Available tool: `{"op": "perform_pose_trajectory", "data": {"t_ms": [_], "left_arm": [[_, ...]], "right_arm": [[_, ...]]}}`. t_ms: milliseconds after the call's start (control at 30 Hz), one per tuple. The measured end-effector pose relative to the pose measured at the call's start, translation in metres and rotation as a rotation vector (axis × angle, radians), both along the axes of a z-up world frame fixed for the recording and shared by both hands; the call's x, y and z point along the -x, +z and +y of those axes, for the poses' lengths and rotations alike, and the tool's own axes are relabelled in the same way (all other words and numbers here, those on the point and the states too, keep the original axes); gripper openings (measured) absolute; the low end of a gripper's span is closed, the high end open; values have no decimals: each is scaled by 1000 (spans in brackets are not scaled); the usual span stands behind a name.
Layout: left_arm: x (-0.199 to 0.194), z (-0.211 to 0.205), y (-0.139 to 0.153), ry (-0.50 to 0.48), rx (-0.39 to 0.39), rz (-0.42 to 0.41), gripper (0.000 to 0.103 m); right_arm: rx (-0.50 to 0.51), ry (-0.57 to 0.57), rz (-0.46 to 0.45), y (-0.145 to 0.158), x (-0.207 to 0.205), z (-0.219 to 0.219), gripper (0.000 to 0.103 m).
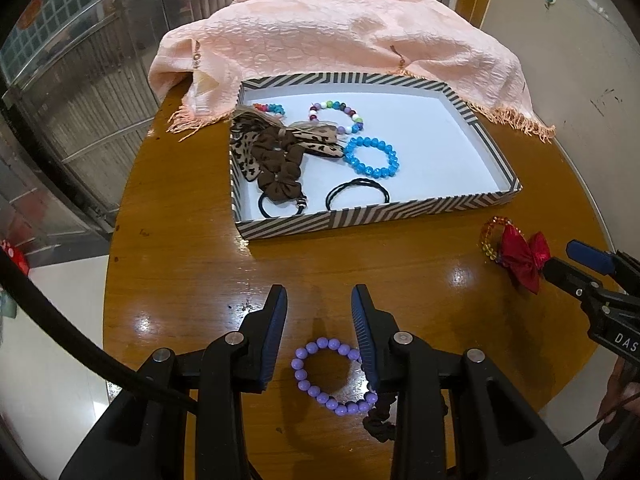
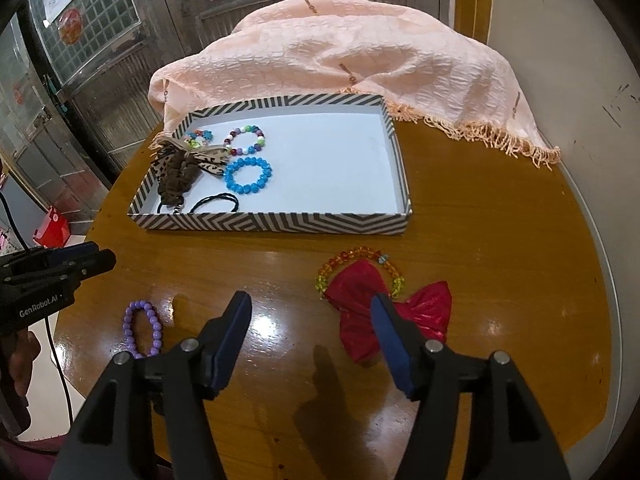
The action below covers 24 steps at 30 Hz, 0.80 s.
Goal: Organize jewelry
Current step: 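Withdraw both tools toward the purple bracelet and red bow, then grasp purple bead bracelet with left tool while right tool grasps red bow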
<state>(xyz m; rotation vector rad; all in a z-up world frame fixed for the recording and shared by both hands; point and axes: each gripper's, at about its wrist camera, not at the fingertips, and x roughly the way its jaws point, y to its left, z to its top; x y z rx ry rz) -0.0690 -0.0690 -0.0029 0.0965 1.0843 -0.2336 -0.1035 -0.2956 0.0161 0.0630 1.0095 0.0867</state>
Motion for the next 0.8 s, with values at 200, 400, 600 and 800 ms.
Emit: {"op": "perform_pose_trajectory", "data": {"t_ms": [200, 400, 600, 800], "left_arm": [[1, -1, -3, -4, -6, 7, 34], [0, 0, -5, -2, -8, 13, 34], [0, 2, -7, -15, 14, 34, 34], [-11, 25, -7, -15, 106, 93, 34]], "right_arm": [[0, -5, 2, 0, 0, -2, 65], [4, -2, 10, -1, -1, -2, 65], [5, -9, 25, -5, 0, -7, 66], [2, -13, 32, -7, 6, -13, 66]]}}
